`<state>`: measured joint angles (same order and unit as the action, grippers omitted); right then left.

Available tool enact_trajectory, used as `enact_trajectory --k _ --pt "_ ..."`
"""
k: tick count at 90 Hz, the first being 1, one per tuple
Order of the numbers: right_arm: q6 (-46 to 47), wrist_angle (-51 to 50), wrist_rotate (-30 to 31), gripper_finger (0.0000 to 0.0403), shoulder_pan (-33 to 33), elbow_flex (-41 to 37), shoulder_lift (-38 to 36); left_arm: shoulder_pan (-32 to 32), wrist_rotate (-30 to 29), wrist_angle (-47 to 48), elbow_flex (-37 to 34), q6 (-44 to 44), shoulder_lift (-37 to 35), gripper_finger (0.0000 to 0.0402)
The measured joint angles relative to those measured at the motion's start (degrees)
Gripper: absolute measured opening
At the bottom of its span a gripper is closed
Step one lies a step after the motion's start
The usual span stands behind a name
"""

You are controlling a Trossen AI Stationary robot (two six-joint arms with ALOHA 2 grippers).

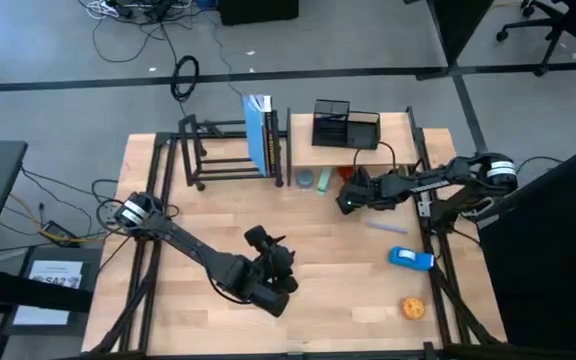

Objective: Stock shelves
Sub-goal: Remove the red stapler from under the shelf

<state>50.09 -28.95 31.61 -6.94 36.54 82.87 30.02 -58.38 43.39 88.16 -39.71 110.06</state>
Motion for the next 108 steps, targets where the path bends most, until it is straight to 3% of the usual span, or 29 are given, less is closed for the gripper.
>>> enact_trajectory --k 12,26,42,52,66,88,108 --pt "0.1 -4.0 -4.6 0.0097 4.5 -0.1 -5.2 0.2 -0.2 0.2 0.0 0.0 0.0 0.0214" --pt "7.4 -10.4 -9.3 0.0097 13.4 -0.1 -11.3 0.6 -3.2 1.1 0.0 0.0 -0.1 0.0213" --pt "12.4 -9.2 -13.4 0.0097 25.2 2.6 -13.4 1.5 -9.9 3.8 0.0 0.0 -3.3 0.0213" --pt "7.6 -2.6 -13.4 0.0097 30.0 7.2 -10.5 2.2 -13.0 5.6 0.0 0.0 -6.7 0.0213" --pt "-7.7 7.9 -15.6 0.0097 30.3 16.6 -0.7 3.7 -14.0 7.9 0.1 0.0 -13.4 0.0214" --pt "-32.7 20.7 -16.0 0.0097 24.1 36.7 23.8 8.8 -12.7 9.4 0.1 0.3 -24.0 0.0213" --pt "-45.4 25.2 -16.4 0.0097 17.1 59.7 44.3 12.0 -13.0 9.4 0.1 0.3 -27.3 0.0213"
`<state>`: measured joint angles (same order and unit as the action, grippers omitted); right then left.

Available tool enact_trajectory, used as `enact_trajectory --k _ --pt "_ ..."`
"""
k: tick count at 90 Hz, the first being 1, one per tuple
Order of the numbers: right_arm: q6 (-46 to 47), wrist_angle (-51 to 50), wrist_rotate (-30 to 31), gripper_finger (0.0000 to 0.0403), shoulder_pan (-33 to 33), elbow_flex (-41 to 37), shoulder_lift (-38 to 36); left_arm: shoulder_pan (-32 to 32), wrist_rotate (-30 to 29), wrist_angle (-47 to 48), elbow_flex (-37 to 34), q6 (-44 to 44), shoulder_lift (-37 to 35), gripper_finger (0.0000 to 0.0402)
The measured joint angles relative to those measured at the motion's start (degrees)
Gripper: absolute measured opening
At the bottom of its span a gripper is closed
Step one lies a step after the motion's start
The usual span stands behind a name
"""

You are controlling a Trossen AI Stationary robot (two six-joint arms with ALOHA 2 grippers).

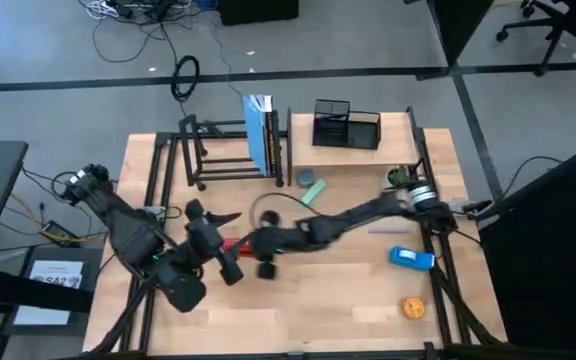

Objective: Stock shelves
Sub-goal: Remove the red stapler from under the shelf, then remove the green stapler from under the shelf

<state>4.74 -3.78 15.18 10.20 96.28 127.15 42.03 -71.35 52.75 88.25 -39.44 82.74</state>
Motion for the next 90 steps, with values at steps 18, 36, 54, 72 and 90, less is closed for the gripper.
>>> enact_trajectory --k 18,36,54,72,90 --pt "-5.2 1.5 -7.1 0.0097 -4.2 18.9 15.7 0.4 0.0 1.0 -0.2 -0.1 0.0 0.0213" --pt "-6.9 2.0 -9.0 0.0095 -5.2 35.2 28.0 0.4 -0.4 1.5 -0.4 0.0 0.1 0.0213" --pt "-5.1 5.1 -9.0 0.017 -5.4 37.6 32.2 0.4 -0.5 1.5 -0.4 -0.1 0.1 0.0213" --pt "-5.6 -6.4 -10.2 0.0277 -5.0 37.7 29.6 0.4 -0.5 1.4 -0.4 -0.7 0.1 0.0214" --pt "-12.4 -25.8 -10.5 0.0313 -4.9 37.6 20.9 0.4 -0.5 1.5 -0.4 -0.7 0.1 0.0213"
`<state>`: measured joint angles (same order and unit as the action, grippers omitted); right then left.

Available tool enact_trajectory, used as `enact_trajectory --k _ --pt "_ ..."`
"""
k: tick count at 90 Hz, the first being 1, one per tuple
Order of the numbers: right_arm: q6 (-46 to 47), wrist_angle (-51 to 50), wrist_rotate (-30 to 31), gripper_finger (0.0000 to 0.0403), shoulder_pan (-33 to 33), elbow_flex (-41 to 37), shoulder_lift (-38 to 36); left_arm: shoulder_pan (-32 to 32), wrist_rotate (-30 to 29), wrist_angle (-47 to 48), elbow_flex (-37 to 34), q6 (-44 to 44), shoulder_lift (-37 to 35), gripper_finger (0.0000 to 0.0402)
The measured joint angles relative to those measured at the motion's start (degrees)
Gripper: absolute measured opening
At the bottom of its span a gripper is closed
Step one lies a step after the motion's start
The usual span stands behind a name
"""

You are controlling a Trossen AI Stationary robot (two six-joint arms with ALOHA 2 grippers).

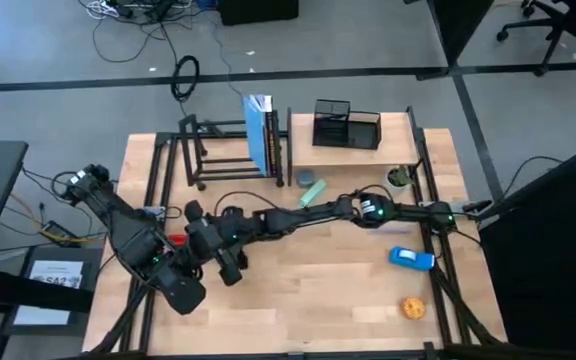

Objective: Stock shelves
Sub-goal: Remove the green stapler from under the shelf

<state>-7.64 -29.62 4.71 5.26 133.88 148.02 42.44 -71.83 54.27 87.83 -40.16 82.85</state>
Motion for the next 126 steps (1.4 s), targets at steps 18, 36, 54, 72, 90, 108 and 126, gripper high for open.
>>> enact_trajectory --k 18,36,54,72,90,108,126 --pt "-8.0 -25.0 -2.9 0.0305 -0.4 0.0 -7.7 0.1 0.1 1.4 0.0 -0.6 0.0 0.0213" --pt "-7.4 -43.3 -4.0 0.0304 -1.0 -4.8 -14.4 0.1 0.1 3.0 0.0 -0.7 0.0 0.0213" --pt "-0.1 -38.5 3.4 0.0304 -0.8 -27.3 -27.6 0.1 0.1 4.2 0.0 -0.7 0.0 0.0214" --pt "2.7 -19.2 12.3 0.0304 0.6 -54.1 -44.4 0.1 0.1 4.6 0.0 -0.6 0.0 0.0213" --pt "-1.4 0.3 11.0 0.0304 -5.4 -65.5 -50.7 0.1 0.0 4.6 0.0 -0.3 0.0 0.0213" --pt "-7.1 3.3 6.0 0.0304 -10.2 -65.7 -48.6 0.1 0.0 4.5 0.0 -0.6 0.2 0.0213" --pt "-16.7 4.3 -2.0 0.0304 -11.8 -65.6 -45.2 -0.1 0.5 4.3 0.0 -0.6 1.1 0.0214"
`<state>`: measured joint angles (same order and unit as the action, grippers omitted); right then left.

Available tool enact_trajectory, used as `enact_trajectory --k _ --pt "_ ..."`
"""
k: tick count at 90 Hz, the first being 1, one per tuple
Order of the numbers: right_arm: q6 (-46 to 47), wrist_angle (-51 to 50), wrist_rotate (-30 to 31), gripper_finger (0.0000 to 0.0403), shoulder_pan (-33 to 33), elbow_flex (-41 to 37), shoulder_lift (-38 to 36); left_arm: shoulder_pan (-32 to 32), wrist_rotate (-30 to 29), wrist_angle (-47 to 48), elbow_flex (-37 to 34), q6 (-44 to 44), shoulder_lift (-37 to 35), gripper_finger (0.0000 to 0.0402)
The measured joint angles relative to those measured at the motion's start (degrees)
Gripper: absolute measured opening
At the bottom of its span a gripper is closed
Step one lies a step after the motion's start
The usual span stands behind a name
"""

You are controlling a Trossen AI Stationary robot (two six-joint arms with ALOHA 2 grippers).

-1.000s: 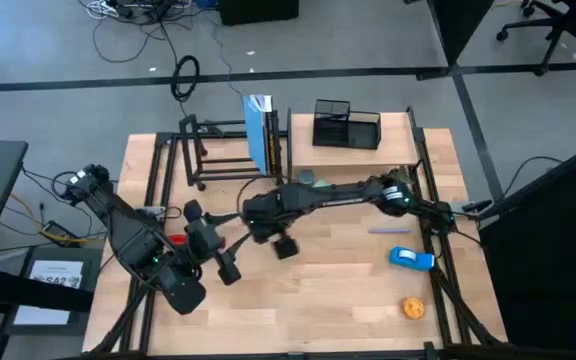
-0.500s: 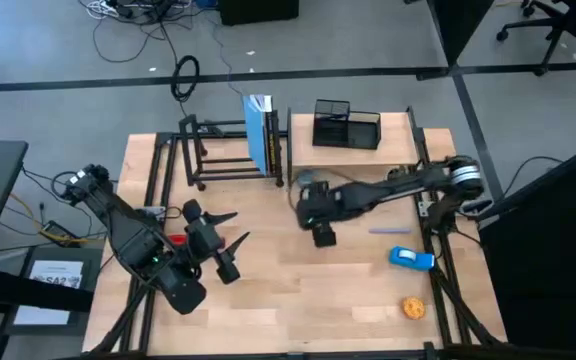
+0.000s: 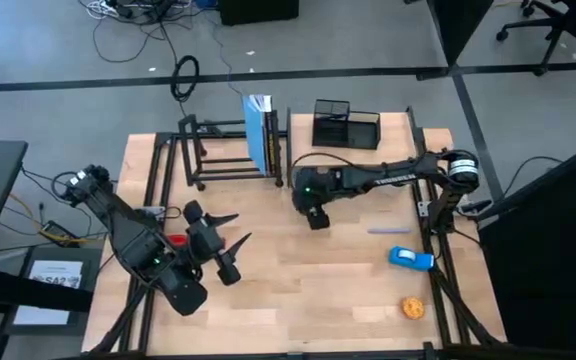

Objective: Stock shelves
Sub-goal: Remove the green stapler from under the shelf

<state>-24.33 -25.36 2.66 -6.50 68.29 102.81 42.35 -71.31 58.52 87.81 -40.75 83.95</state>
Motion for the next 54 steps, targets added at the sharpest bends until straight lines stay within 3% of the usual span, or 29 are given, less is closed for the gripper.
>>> enact_trajectory --k 31,54 --pt "-2.4 -4.3 3.5 0.0304 0.7 0.2 2.9 -0.2 0.3 -0.2 0.0 0.0 2.1 0.0213" --pt "3.9 -29.9 -2.2 0.0292 8.7 1.8 -2.6 -0.4 0.5 -0.3 0.0 0.0 2.1 0.0213"
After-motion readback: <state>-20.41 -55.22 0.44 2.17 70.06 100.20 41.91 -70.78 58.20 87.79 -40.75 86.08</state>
